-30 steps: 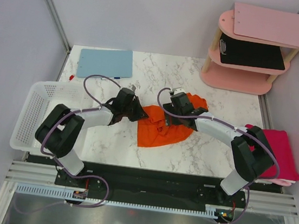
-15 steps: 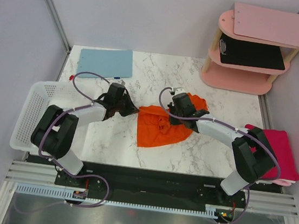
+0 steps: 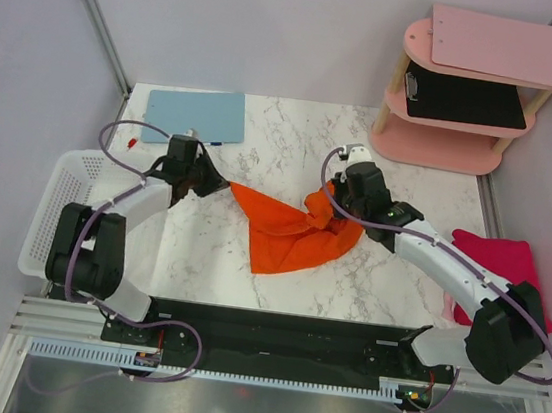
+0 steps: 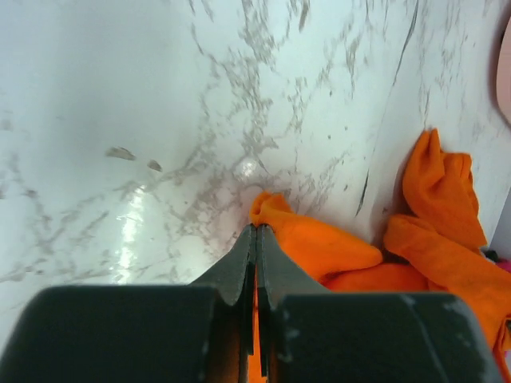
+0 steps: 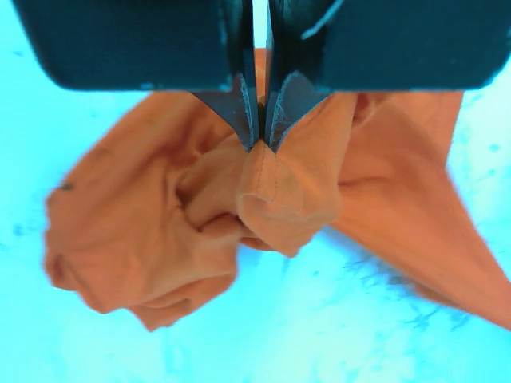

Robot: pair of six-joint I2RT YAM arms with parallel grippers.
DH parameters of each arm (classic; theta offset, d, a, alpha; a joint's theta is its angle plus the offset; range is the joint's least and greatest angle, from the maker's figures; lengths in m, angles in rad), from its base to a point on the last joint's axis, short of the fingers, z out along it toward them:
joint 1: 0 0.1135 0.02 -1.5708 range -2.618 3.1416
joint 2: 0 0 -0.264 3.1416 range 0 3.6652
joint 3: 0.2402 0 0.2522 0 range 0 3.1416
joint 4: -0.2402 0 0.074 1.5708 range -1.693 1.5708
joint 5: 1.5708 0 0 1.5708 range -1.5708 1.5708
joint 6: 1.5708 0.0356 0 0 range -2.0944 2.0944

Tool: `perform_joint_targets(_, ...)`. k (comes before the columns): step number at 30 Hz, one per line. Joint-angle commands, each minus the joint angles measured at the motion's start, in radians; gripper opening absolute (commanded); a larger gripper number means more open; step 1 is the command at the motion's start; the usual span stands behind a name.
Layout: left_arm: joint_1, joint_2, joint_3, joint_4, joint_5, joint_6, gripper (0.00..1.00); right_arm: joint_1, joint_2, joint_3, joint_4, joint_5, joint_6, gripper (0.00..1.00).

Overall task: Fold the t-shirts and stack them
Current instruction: Flatten out the tshirt

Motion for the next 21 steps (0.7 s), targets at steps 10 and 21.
perform_joint_targets(10,0.128,-0.232,0.051,-0.172,-0.062,0.137,0.02,-0.079,-0.19,0.039,-0.124,0.226,-0.027,0.0)
perform_joint_targets(21,0.176,-0.424,0.328,-0.408,-0.129,0.258,0.02,-0.082,-0.471,0.154,-0.13,0.323,-0.053,0.0)
